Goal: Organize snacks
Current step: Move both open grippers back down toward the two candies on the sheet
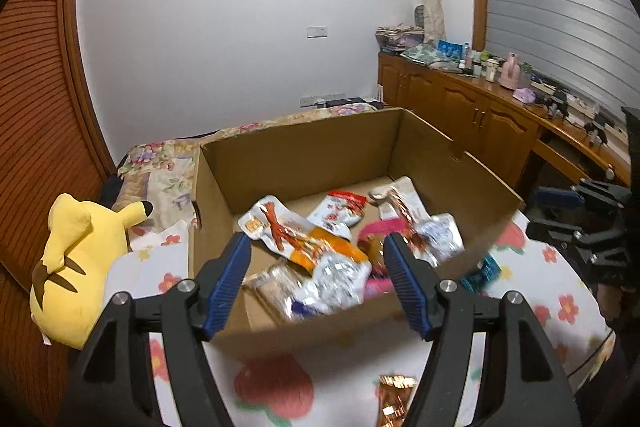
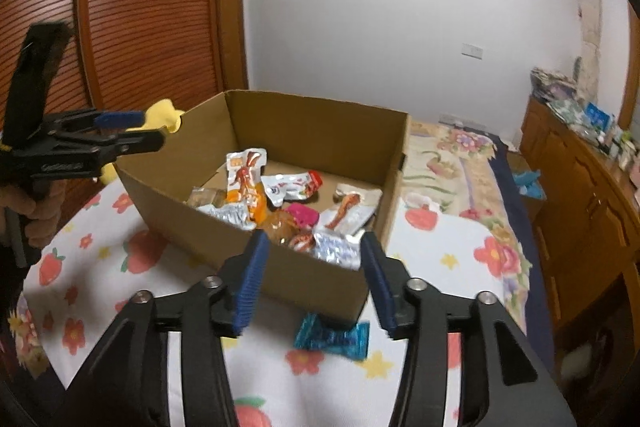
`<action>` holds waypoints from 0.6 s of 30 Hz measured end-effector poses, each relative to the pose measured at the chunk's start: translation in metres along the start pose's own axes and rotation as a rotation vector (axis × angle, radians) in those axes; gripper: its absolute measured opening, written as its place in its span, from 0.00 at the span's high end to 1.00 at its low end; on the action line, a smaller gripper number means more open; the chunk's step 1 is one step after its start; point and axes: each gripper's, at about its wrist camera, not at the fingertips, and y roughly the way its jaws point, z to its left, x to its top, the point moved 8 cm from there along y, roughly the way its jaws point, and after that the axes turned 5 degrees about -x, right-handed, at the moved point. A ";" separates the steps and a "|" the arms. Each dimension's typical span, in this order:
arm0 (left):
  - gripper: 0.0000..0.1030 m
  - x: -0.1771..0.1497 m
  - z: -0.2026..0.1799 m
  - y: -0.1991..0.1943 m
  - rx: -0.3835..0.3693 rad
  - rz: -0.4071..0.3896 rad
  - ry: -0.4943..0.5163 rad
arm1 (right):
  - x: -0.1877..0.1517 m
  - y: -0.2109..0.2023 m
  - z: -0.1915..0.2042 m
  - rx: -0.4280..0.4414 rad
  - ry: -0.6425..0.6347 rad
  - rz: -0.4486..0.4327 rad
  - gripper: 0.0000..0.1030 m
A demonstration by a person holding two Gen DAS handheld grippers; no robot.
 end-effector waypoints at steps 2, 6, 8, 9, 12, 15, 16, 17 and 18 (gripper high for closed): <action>0.32 -0.008 -0.007 -0.012 -0.008 -0.008 0.008 | -0.009 -0.008 -0.002 -0.009 0.018 -0.006 0.44; 0.32 -0.030 -0.020 -0.024 -0.035 0.003 0.024 | -0.026 -0.013 -0.006 -0.028 0.048 0.012 0.41; 0.32 -0.043 -0.028 -0.026 -0.037 0.015 0.037 | -0.036 -0.012 -0.006 -0.028 0.065 0.030 0.41; 0.32 -0.049 -0.031 -0.026 -0.039 0.025 0.042 | -0.039 -0.012 -0.006 -0.028 0.067 0.036 0.41; 0.32 -0.071 -0.037 -0.019 -0.049 0.056 0.041 | -0.046 -0.010 -0.004 -0.032 0.068 0.051 0.41; 0.32 -0.088 -0.042 -0.010 -0.058 0.087 0.028 | -0.053 -0.006 -0.001 -0.030 0.070 0.068 0.39; 0.34 -0.097 -0.043 -0.004 -0.072 0.109 0.018 | -0.056 -0.003 0.000 -0.028 0.067 0.079 0.39; 0.34 -0.101 -0.045 -0.002 -0.078 0.117 0.014 | -0.058 0.000 0.001 -0.029 0.066 0.085 0.39; 0.35 -0.107 -0.046 0.001 -0.087 0.129 0.009 | -0.060 0.003 0.002 -0.030 0.067 0.092 0.39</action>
